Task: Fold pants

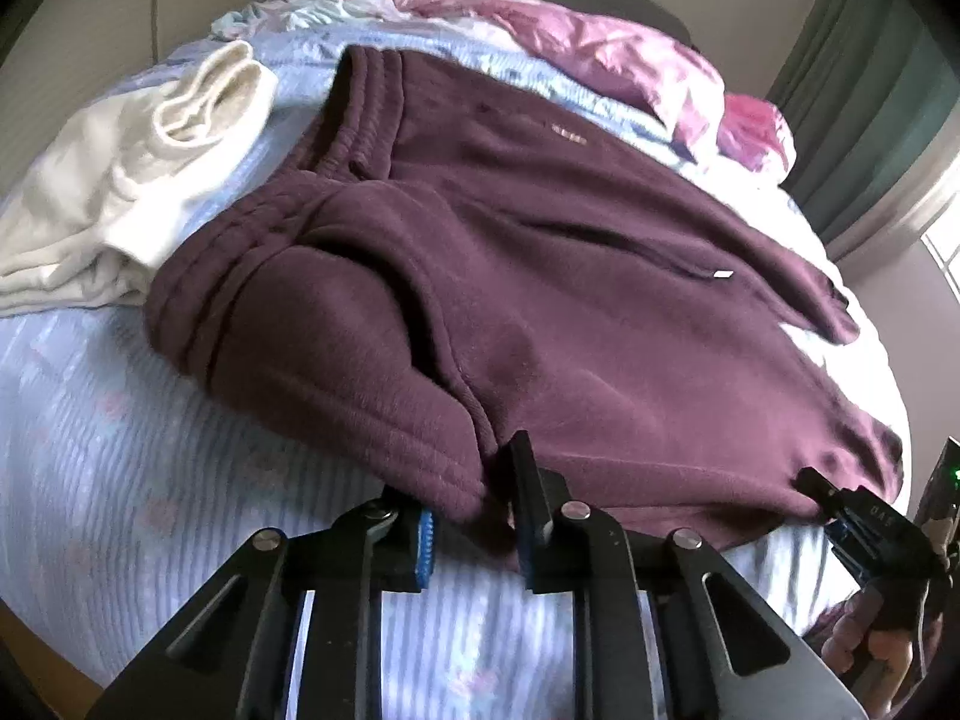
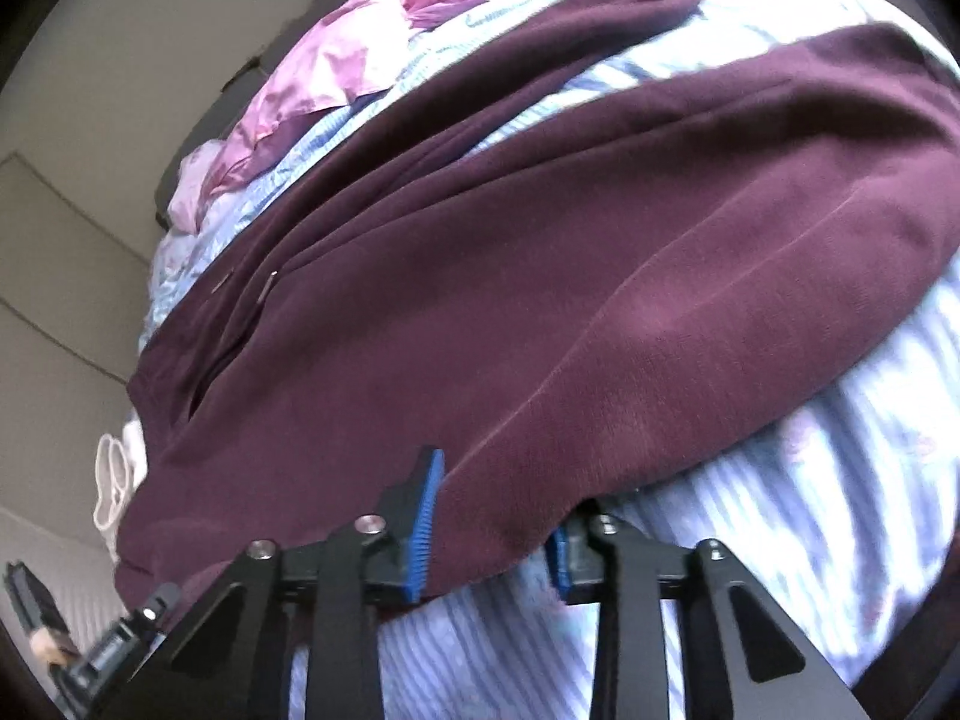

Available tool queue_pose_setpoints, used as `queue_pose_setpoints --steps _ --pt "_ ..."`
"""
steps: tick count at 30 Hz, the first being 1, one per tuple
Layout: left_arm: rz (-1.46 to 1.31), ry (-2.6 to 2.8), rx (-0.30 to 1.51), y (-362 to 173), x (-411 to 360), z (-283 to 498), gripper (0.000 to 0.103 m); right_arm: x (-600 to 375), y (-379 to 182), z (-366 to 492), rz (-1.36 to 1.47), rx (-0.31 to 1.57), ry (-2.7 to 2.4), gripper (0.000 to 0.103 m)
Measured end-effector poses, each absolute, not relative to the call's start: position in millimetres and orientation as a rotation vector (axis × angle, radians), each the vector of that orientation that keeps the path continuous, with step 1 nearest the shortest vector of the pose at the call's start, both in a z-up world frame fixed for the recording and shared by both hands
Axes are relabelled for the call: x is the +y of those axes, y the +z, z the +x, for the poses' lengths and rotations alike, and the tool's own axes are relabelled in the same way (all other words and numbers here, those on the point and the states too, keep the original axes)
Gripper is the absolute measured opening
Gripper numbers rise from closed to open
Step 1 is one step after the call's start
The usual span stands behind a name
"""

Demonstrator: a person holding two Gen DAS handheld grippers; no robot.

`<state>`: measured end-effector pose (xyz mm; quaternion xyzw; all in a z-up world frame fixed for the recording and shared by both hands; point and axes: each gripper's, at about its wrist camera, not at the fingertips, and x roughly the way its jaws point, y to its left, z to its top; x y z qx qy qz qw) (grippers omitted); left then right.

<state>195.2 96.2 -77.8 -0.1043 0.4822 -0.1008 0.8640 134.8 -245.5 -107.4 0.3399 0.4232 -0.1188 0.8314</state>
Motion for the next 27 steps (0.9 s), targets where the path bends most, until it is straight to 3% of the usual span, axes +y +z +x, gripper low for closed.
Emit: queue_pose_setpoints --steps 7,14,20,27 --pt "-0.237 -0.176 0.923 -49.3 110.5 158.0 0.017 -226.3 -50.8 97.7 0.591 0.801 -0.114 0.02" --pt "-0.227 -0.16 0.863 -16.8 102.3 152.0 0.016 -229.4 -33.1 84.9 0.624 0.792 -0.09 0.019" --pt "-0.209 -0.15 0.821 28.6 83.9 200.2 0.016 -248.0 1.0 112.6 0.661 0.758 -0.085 0.019" --pt "-0.176 -0.145 0.81 67.6 55.4 290.0 0.016 -272.6 44.2 207.4 0.609 0.788 -0.068 0.019"
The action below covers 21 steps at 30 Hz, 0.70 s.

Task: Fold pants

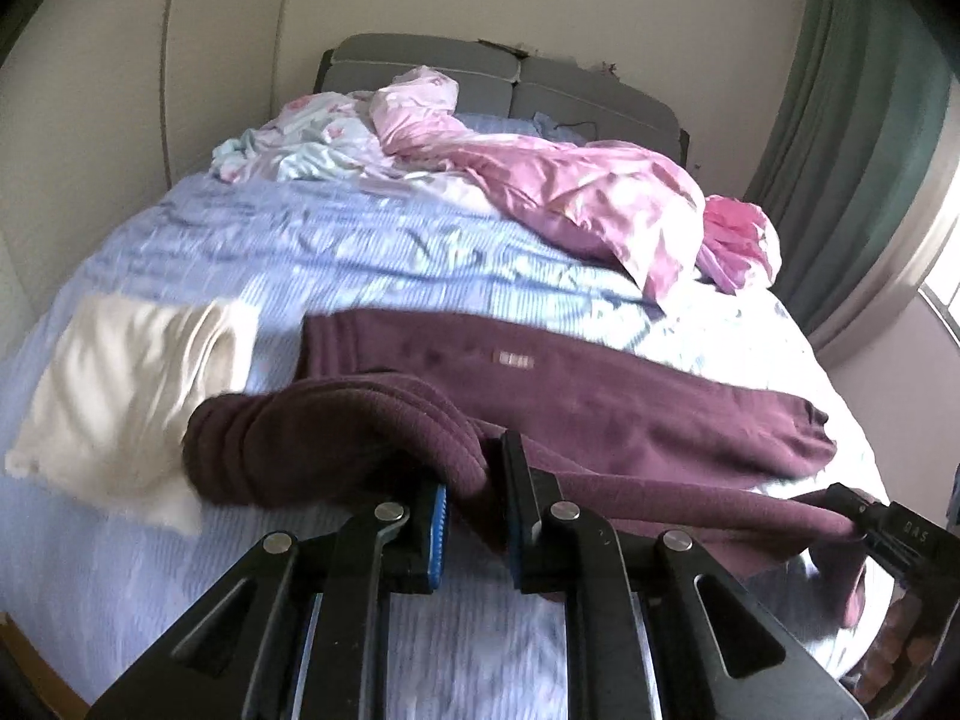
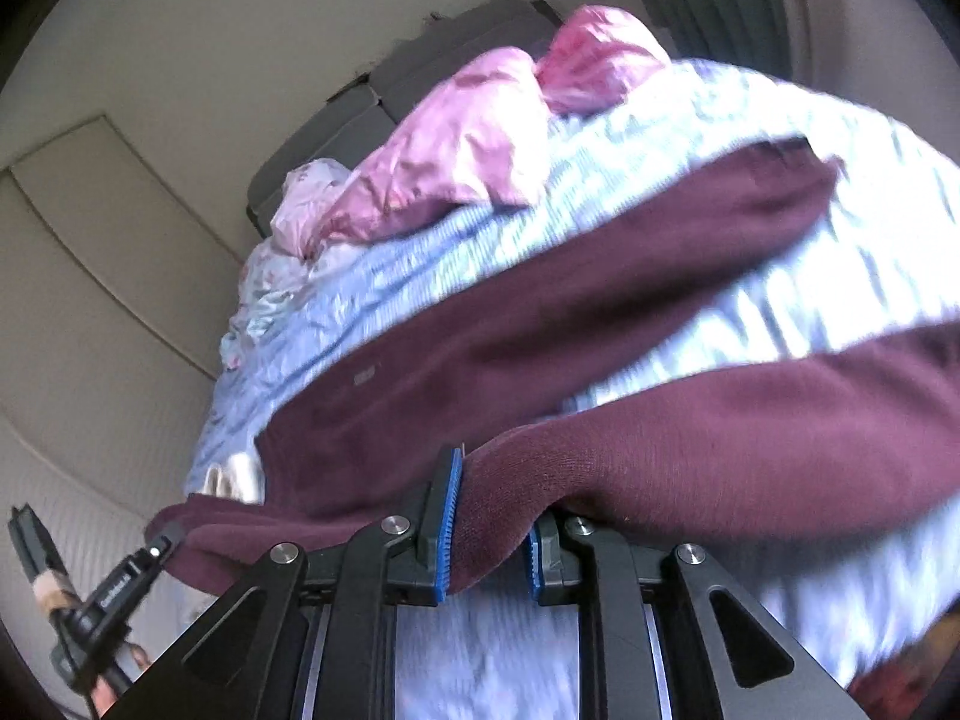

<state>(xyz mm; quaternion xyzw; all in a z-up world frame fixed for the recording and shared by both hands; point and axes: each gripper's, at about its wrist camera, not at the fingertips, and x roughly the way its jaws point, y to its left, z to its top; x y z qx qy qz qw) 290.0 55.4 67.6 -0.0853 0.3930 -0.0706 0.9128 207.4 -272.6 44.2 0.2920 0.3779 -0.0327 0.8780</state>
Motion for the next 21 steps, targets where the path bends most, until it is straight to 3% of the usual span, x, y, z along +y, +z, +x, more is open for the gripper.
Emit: queue_pose_setpoints --steps 10,21 --pt "-0.146 -0.081 0.95 47.5 14.5 431.9 0.017 -305.4 27.0 366.1 0.577 0.986 -0.073 0.019" --pt "-0.106 -0.001 1.081 -40.7 6.9 530.7 0.02 -306.5 -44.6 485.8 0.413 1.056 -0.091 0.019"
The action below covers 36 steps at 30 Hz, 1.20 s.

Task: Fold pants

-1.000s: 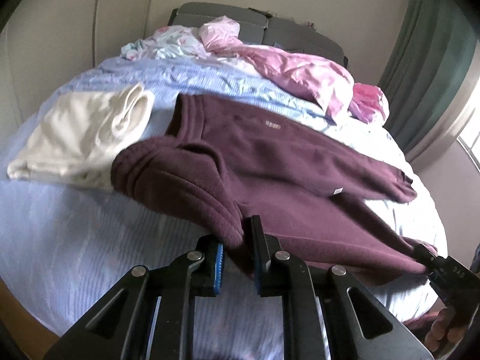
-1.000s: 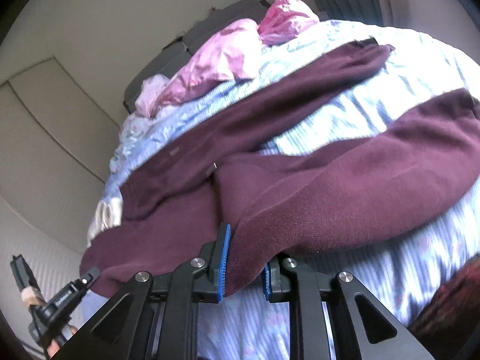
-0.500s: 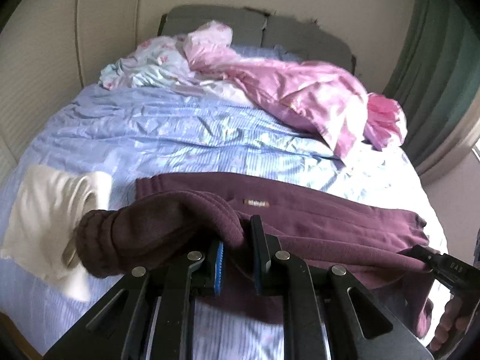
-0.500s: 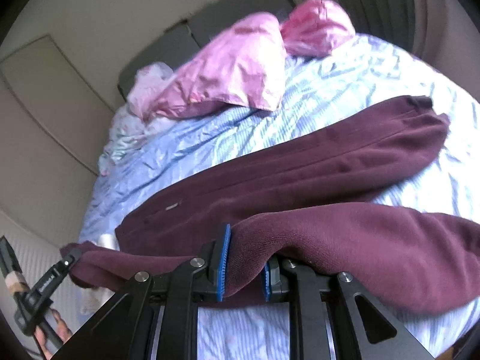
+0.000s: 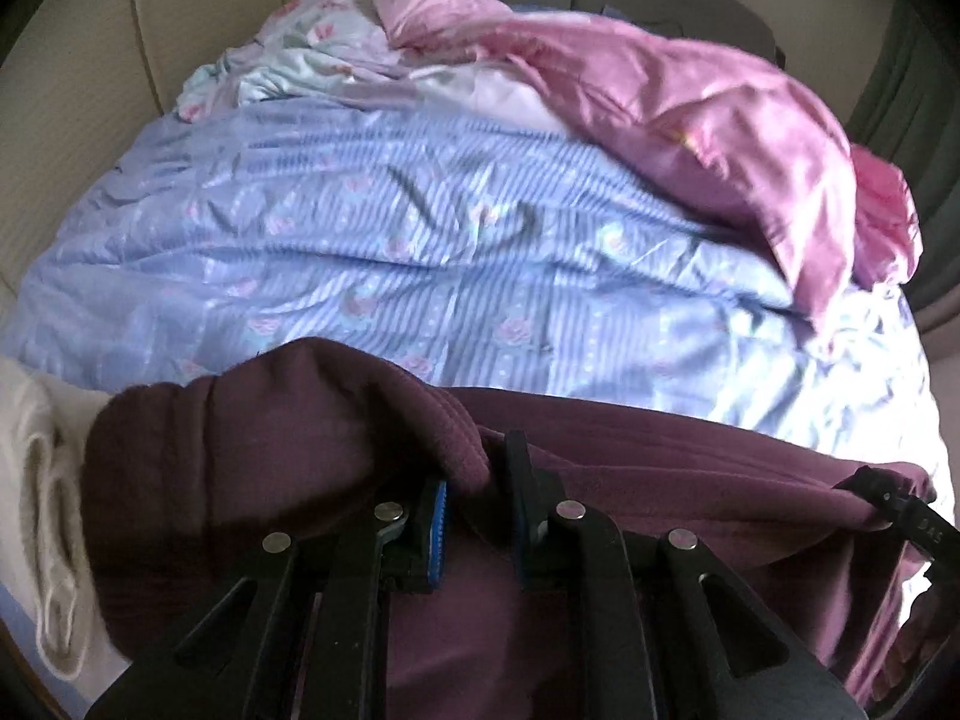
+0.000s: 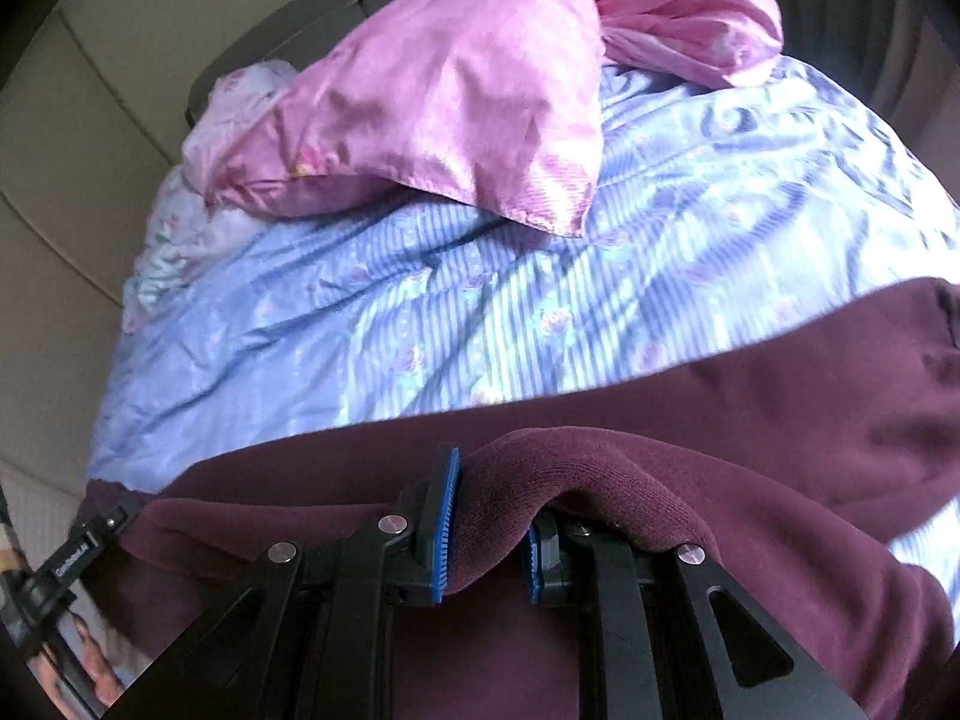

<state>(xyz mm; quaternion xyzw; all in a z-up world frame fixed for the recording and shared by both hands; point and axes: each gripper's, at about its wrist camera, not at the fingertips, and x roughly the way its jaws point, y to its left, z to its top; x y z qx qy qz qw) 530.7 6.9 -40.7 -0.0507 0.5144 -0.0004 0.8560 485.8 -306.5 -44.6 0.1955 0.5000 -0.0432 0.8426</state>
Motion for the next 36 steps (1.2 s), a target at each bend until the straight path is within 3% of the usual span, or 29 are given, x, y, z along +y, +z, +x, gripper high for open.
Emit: queue_pose_setpoints --steps 5,8,9,12,15,27,36 --pt "-0.034 0.012 1.071 -52.8 2.2 534.4 0.037 -293.7 -70.2 498.4 0.3 1.087 -0.117 0.019" --pt "-0.052 0.023 1.04 -40.9 5.7 531.7 0.07 -290.0 -73.2 500.8 0.27 1.112 -0.11 0.023" --pt "-0.056 0.021 1.009 -31.3 7.0 528.2 0.079 -290.2 -71.7 501.4 0.275 1.117 -0.099 0.031" --pt "-0.053 0.016 0.931 -0.9 10.6 515.4 0.088 -290.3 -57.7 497.1 0.35 1.094 -0.02 0.06" --pt "-0.053 0.001 0.897 25.4 13.0 499.2 0.089 -284.8 -37.2 489.6 0.407 1.087 0.029 0.068" --pt "0.126 -0.236 0.842 71.3 -41.8 361.5 0.089 -257.8 61.6 379.5 0.053 0.996 0.179 0.069" --pt "0.128 -0.38 0.8 68.8 -83.2 250.6 0.089 -292.6 79.2 250.1 -0.058 0.934 0.217 0.069"
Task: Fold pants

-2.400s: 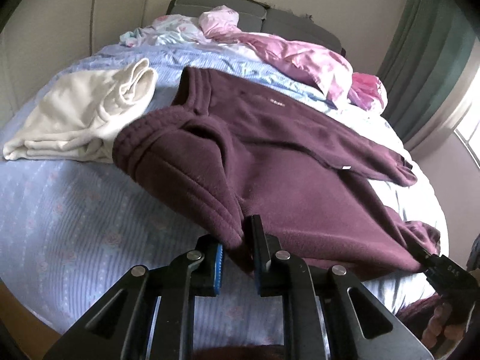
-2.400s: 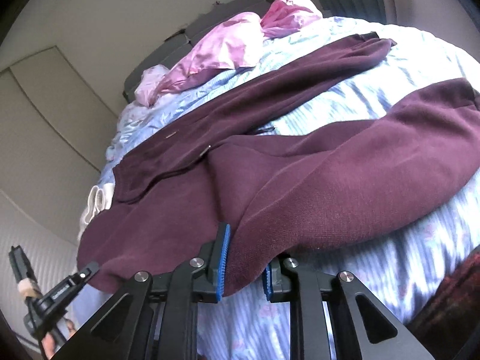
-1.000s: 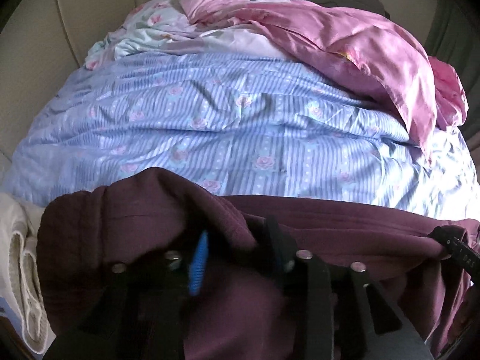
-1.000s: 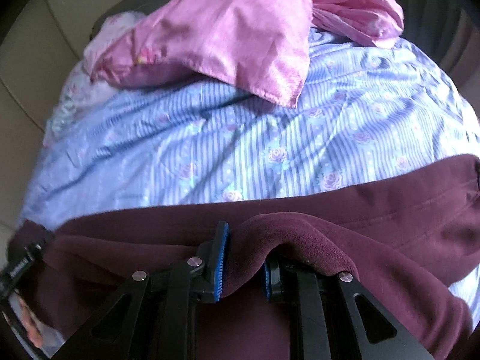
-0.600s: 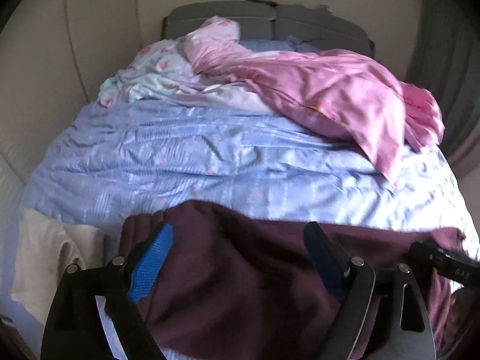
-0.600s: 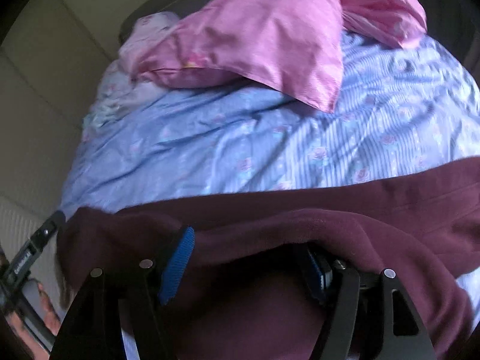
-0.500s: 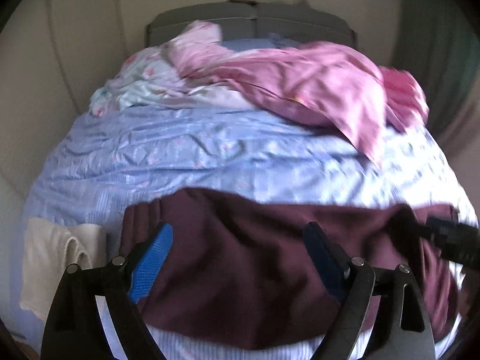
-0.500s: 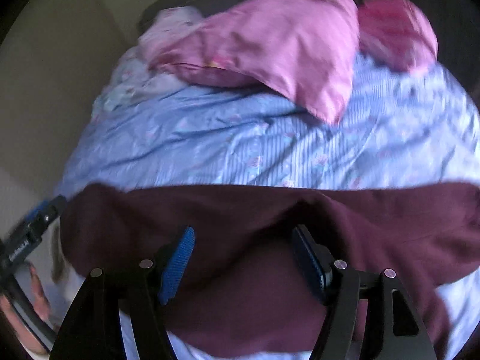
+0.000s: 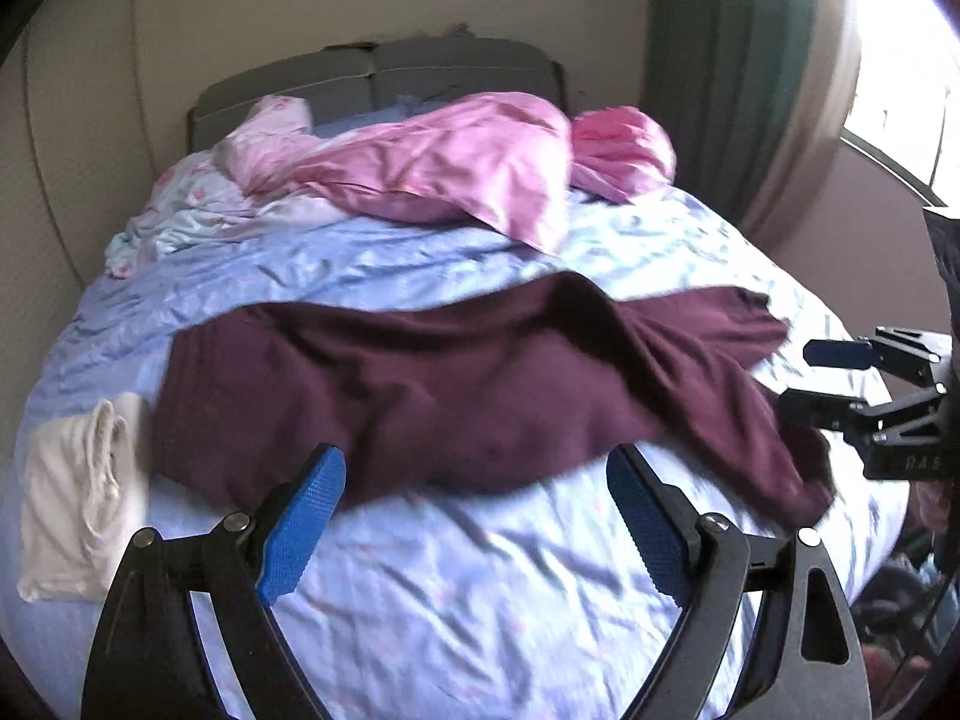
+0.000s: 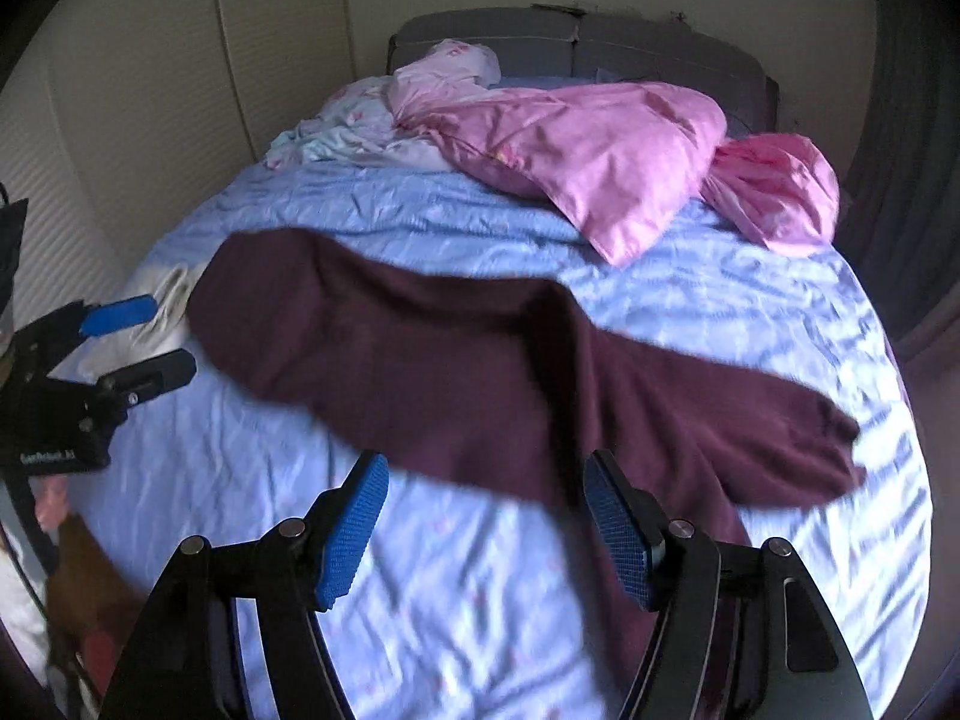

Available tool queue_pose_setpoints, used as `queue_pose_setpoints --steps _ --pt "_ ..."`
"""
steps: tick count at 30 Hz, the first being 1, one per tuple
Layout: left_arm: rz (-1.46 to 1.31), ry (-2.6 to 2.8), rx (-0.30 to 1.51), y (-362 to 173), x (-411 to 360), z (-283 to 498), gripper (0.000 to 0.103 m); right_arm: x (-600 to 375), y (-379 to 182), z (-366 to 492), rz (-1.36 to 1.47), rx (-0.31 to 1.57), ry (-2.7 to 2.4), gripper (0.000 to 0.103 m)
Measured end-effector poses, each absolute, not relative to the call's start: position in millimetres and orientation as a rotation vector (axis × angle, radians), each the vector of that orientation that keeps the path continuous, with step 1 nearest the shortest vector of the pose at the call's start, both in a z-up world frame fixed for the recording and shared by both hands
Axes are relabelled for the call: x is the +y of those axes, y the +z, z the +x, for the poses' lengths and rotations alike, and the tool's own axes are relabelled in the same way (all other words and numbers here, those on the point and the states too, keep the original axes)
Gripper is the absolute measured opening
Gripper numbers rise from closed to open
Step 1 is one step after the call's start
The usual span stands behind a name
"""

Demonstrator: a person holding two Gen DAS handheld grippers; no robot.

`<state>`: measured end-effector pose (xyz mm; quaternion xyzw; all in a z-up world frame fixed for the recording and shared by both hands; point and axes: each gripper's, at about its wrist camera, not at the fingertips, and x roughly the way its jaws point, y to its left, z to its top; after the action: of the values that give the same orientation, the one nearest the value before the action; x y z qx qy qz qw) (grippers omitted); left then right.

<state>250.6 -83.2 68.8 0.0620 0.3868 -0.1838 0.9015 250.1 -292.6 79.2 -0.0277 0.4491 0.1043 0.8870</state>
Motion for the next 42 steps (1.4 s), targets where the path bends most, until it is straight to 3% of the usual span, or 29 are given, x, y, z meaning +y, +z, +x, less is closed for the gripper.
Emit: queue_pose_setpoints --steps 14,23,32,33,34,37,42 --pt "0.261 -0.555 0.886 3.3 -208.6 176.8 0.089 -375.9 5.7 145.9 -0.051 1.065 0.098 0.069" --pt "0.337 -0.536 0.98 -41.7 -239.5 166.2 0.089 -386.6 -58.4 143.1 -0.12 1.152 0.04 0.068" --pt "0.431 -0.515 1.008 -74.0 -256.3 165.0 0.089 -381.5 -106.9 155.8 -0.292 1.124 -0.068 0.068" --pt "0.436 -0.51 1.01 -75.1 -256.4 166.9 0.089 -381.0 -108.9 154.7 -0.311 1.106 -0.072 0.06" --pt "0.438 -0.506 1.011 -75.7 -256.7 168.6 0.089 -381.5 -108.9 153.4 -0.328 1.091 -0.086 0.043" --pt "0.427 -0.496 1.008 -72.3 -254.6 177.6 0.089 -397.3 -94.6 150.7 -0.279 1.049 -0.111 0.023" --pt "0.329 -0.463 0.974 -52.4 -256.9 207.5 0.089 -456.6 -15.4 157.8 -0.085 0.865 -0.212 0.015"
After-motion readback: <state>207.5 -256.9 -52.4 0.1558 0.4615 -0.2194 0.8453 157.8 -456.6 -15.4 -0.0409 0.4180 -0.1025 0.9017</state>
